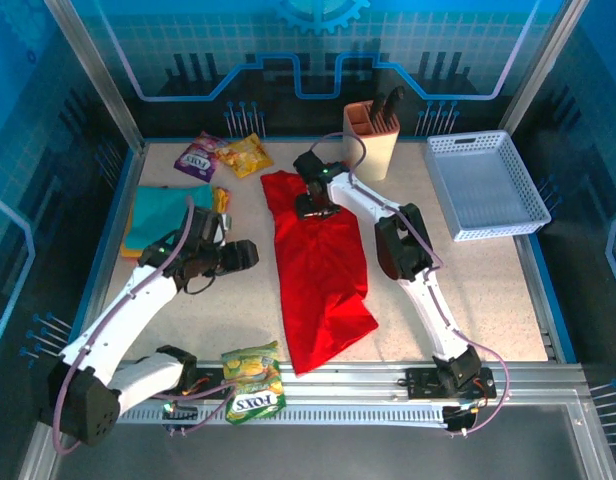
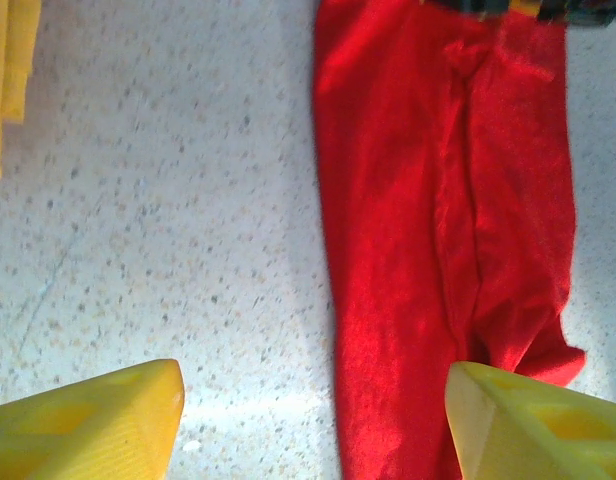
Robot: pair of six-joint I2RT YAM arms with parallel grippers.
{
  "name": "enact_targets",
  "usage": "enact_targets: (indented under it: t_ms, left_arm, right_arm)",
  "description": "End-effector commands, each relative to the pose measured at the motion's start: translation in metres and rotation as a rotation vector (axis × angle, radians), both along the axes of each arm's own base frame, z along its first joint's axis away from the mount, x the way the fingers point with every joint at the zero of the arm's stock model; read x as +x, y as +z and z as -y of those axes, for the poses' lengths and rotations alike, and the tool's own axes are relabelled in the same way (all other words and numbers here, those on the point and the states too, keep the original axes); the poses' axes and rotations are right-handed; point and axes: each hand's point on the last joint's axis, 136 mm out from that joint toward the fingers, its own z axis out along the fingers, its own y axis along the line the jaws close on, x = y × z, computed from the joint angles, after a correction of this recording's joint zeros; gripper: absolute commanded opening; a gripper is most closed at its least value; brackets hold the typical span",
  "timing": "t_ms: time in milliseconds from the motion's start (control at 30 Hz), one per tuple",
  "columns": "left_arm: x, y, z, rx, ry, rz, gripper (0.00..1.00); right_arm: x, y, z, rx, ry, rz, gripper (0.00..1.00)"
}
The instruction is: Fold and stack the t-shirts
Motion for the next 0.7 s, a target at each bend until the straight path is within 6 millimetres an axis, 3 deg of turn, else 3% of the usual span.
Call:
enact_targets:
  t_ms: [0,200,400,567,667]
  left_arm:
    - [-0.008,-0.015,0.003,-0.009,0.019,-0.027,0.72]
    - [-0.012,-0.033,0.010,-0.012,0.011,-0.069,0.72]
    - [-0.008,-0.047,0.024,-0.009,-0.013,-0.108,0.71]
    - [-0.012,-0.061,0.051,-0.131,-0.051,-0.180,0.70]
    - [-0.025,-0.069,0.063,-0.133,-0.091,-0.201,0.67]
  right_arm:
    - [0.014,-0.023,0.010,0.016,-0.055,-0.047,0.72]
    - [0.043,-0.039,0.023,0.152,-0.187,-0.082,0.72]
    - [0.065,-0.037,0.031,0.273,-0.340,-0.070,0.73]
    - [0.078,-0.029,0.016,0.373,-0.397,-0.049,0.74]
    - [0.080,-0.011,0.001,0.414,-0.342,-0.025,0.76]
